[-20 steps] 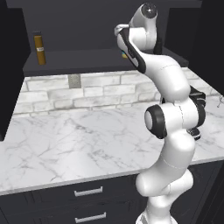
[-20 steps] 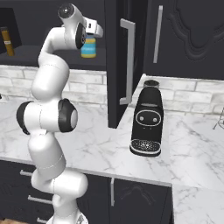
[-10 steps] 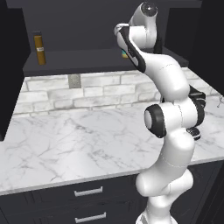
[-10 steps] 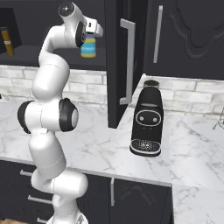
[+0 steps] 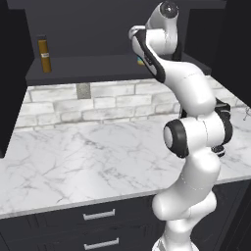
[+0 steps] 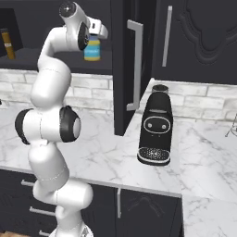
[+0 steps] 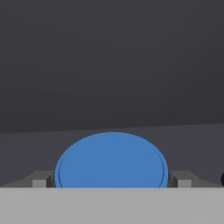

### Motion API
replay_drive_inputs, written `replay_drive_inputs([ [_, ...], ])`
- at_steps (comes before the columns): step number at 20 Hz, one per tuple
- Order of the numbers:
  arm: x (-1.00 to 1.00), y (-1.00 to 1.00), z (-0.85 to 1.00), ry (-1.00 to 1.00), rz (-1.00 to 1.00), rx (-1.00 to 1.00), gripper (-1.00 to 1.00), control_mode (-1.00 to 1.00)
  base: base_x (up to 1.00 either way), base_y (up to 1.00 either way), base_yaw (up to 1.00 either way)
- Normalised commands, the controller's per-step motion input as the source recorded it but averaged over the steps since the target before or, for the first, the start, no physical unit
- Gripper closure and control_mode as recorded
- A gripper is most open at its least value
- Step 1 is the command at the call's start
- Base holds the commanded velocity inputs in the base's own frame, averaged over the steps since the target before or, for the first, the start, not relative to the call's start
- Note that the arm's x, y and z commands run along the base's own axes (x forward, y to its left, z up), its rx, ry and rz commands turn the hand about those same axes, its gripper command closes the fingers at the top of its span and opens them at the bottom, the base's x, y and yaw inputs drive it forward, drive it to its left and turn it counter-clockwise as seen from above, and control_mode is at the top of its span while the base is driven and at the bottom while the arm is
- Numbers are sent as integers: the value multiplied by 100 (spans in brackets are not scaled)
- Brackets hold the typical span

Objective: Collect the turmeric, mayonnaise, and shaker from the cabinet and place them next to the stove.

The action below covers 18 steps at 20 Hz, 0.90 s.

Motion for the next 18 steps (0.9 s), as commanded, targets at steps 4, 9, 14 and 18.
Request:
replay_drive_inputs([
  [4, -41, 1, -16, -9, 1, 0, 100, -100, 0, 0, 0],
  [9, -76, 0, -4, -13, 0, 0, 100, -100, 0, 0, 0],
  [14, -98, 0, -2, -17, 0, 1, 100, -100, 0, 0, 0],
  [18, -96, 0, 0, -9, 0, 1, 100, -100, 0, 0, 0],
])
